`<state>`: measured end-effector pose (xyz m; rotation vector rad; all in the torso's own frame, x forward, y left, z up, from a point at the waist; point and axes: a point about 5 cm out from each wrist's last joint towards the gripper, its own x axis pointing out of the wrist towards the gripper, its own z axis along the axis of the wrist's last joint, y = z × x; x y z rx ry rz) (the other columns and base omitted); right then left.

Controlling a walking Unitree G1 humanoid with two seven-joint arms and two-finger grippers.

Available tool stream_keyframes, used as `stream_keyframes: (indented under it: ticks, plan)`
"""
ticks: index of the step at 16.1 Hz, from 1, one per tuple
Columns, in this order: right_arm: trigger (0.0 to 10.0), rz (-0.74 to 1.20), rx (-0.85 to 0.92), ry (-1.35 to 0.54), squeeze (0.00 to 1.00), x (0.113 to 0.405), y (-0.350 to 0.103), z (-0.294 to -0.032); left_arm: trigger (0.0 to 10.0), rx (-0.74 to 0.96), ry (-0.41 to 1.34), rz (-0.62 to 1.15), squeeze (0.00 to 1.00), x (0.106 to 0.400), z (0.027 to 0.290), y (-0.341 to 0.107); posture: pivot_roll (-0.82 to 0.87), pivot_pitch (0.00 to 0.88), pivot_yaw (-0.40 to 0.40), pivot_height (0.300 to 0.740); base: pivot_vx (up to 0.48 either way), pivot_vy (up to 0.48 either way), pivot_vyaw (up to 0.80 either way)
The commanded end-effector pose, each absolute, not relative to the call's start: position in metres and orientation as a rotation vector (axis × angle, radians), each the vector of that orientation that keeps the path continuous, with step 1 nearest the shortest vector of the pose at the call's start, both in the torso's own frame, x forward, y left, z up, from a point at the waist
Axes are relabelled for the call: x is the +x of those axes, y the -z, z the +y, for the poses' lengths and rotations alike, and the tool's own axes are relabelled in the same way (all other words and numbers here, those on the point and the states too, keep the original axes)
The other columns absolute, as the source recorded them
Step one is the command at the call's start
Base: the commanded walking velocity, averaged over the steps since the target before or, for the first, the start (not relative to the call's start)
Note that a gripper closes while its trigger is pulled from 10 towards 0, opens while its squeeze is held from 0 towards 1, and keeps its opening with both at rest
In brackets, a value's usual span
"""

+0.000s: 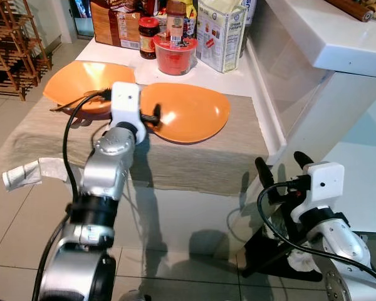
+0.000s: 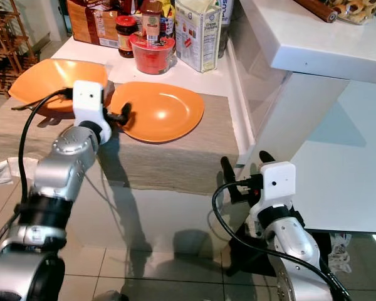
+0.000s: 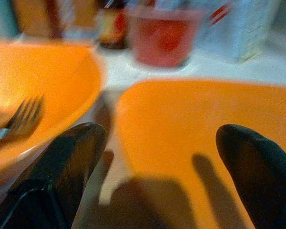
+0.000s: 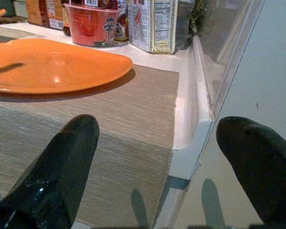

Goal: Setting the table

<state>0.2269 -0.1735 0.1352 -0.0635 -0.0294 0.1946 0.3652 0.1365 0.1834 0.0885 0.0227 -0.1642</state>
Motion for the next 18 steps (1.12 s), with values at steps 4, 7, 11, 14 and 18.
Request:
stream_keyframes:
  ticks: [4,7,11,14,18]
  plan:
    - [10.0,-0.048,-0.047,-0.184,0.00,0.235,-0.134,-0.171,0.0,0.149,0.250,-0.143,0.00,0.356,0.121,-0.201,-0.04,0.000,-0.081,0.740,0.000,0.000,0.00]
    - [10.0,-0.055,-0.036,-0.185,0.00,0.240,-0.132,-0.166,0.0,0.150,0.244,-0.150,0.00,0.353,0.122,-0.199,-0.03,0.000,-0.080,0.740,0.000,0.000,0.00]
    - [10.0,-0.060,-0.030,-0.191,0.00,0.244,-0.130,-0.163,0.0,0.168,0.248,-0.174,0.00,0.350,0.124,-0.199,-0.01,0.000,-0.081,0.740,0.000,0.000,0.00]
    - [10.0,-0.070,-0.025,-0.192,0.00,0.246,-0.131,-0.161,0.0,0.182,0.256,-0.174,0.00,0.349,0.124,-0.198,-0.01,0.000,-0.078,0.740,0.000,0.000,0.00]
    - [10.0,-0.074,-0.024,-0.189,0.00,0.247,-0.130,-0.160,0.0,0.191,0.256,-0.177,0.00,0.351,0.125,-0.198,-0.01,0.000,-0.073,0.740,0.000,0.000,0.00]
